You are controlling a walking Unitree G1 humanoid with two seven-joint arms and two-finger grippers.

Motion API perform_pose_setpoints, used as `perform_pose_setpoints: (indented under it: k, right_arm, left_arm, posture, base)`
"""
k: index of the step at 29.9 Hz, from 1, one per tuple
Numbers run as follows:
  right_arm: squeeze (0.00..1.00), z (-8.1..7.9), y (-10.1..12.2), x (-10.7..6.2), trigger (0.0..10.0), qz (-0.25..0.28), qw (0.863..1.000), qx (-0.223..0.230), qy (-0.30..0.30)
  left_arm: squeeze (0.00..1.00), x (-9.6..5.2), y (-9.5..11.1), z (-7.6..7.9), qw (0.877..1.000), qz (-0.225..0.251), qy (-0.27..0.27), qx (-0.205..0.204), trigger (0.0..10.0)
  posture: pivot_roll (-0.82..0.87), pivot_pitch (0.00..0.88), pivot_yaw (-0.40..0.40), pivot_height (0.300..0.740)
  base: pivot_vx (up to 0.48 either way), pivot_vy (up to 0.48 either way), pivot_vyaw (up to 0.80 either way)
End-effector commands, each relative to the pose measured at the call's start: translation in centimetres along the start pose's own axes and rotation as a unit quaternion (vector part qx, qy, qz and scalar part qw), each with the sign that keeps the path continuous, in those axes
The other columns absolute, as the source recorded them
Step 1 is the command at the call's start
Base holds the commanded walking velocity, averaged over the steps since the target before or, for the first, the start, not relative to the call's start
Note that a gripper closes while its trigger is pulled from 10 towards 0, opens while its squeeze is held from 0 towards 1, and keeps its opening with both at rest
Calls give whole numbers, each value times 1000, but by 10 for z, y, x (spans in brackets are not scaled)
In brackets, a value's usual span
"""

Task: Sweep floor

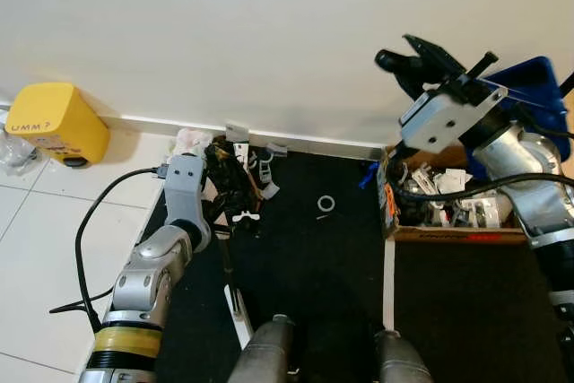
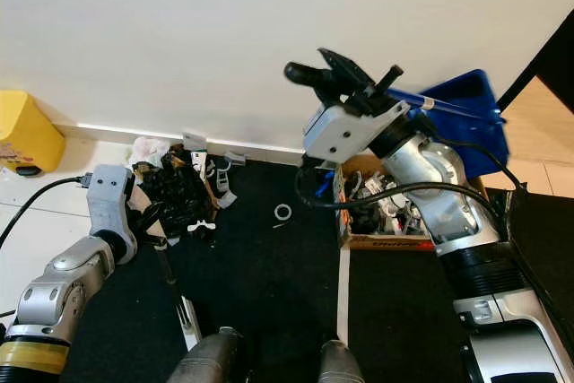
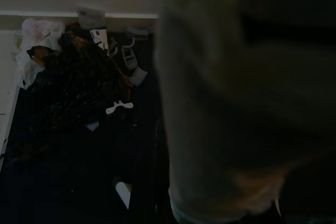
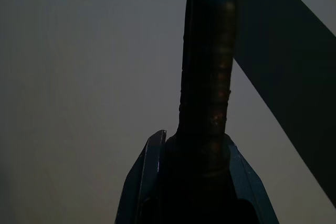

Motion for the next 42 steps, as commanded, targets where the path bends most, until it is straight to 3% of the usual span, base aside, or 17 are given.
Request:
perform_pose_setpoints:
  k: [1, 5, 8, 9, 11, 15, 17, 18, 19, 20, 24, 25, 26, 29, 33, 37, 42]
  right_arm:
    - [0, 9, 5, 0, 10000, 21, 999, -29, -7]
    - [0, 29, -6, -2, 10000, -15, 996, 43, -73]
    - [0, 56, -17, -8, 10000, -47, 979, 125, -155]
    - [0, 56, -17, -8, 10000, -47, 979, 125, -155]
    - [0, 74, -24, -18, 10000, -64, 955, 186, -221]
    - [0, 79, -27, -23, 10000, -70, 944, 209, -244]
    - [0, 82, -30, -30, 10000, -75, 923, 258, -276]
    - [0, 82, -30, -30, 10000, -75, 923, 258, -276]
    - [0, 79, -31, -34, 10000, -76, 898, 318, -295]
    - [0, 74, -30, -34, 10000, -75, 889, 342, -295]
    - [0, 71, -28, -33, 10000, -76, 883, 357, -294]
    - [0, 50, -21, -28, 10000, -76, 885, 382, -255]
    - [0, 50, -21, -28, 10000, -76, 885, 382, -255]
    - [0, -5, 2, -19, 10000, -76, 885, 432, -159]
    - [0, -17, 7, -18, 10000, -77, 880, 447, -142]
    - [0, -72, 0, -31, 10000, -138, 847, 500, -113]
    - [0, -103, -12, -48, 10000, -186, 824, 524, -109]
  left_arm:
    - [0, 0, -15, 1, 1000, -23, 4, -4, 10000]
    - [0, 0, -15, 2, 1000, -23, 3, -4, 10000]
    - [0, 0, -16, 2, 1000, -24, 4, -3, 10000]
    - [0, 0, -16, 2, 1000, -24, 4, -3, 10000]
    - [0, -1, -17, 2, 1000, -25, 4, -1, 10000]
    - [0, -1, -18, 1, 1000, -26, 4, 0, 10000]
    - [0, -1, -17, -2, 1000, -26, 7, 4, 10000]
    - [0, -1, -17, -2, 1000, -26, 7, 4, 10000]
    - [0, 0, -15, -6, 999, -25, 12, 18, 10000]
    - [0, 1, -15, -7, 999, -24, 13, 20, 10000]
    - [0, 1, -15, -7, 999, -24, 14, 22, 10000]
    - [0, 2, -15, -7, 999, -22, 16, 27, 10000]
    - [0, 2, -15, -7, 999, -22, 16, 27, 10000]
    - [0, -1, -15, -11, 998, -9, 28, 58, 10000]
    - [0, -3, -12, -15, 997, 1, 34, 66, 10000]
    - [0, -8, 4, -26, 994, 47, 41, 86, 10000]
    - [0, -8, 7, -14, 994, 69, 6, 80, 10000]
  posture:
    - [121, 206, 68, 740]
    - [122, 205, 65, 740]
    - [122, 203, 63, 740]
    - [122, 203, 63, 740]
    - [121, 199, 66, 740]
    - [119, 197, 67, 740]
    - [117, 193, 70, 740]
    - [117, 193, 70, 740]
    - [115, 190, 71, 740]
    - [115, 189, 72, 740]
    - [116, 187, 72, 740]
    - [118, 182, 69, 740]
    - [118, 182, 69, 740]
    - [127, 180, 65, 740]
    - [130, 179, 62, 740]
    - [146, 177, 50, 740]
    - [151, 175, 51, 740]
  base:
    - [0, 0, 0]
    - [0, 0, 0]
    - [0, 0, 0]
    - [0, 0, 0]
    - [0, 0, 0]
    - [0, 0, 0]
    - [0, 0, 0]
    - [0, 0, 0]
    - [0, 0, 0]
    - [0, 0, 0]
    - [0, 0, 0]
    - [0, 0, 0]
    - [0, 0, 0]
    - [0, 0, 0]
    - [0, 0, 0]
    - [0, 0, 0]
    - [0, 0, 0]
Point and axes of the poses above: a point about 5 cm out from each wrist's last joint towards the gripper, its own x axis pointing out of the wrist towards the gripper, its own y axis along the axis of the wrist's last joint, z = x × y, the point moved 2 cm from there along x, pointing out of the wrist towards the gripper, and after that the axes turned 1 degree about -x, right-handed, at the moved point
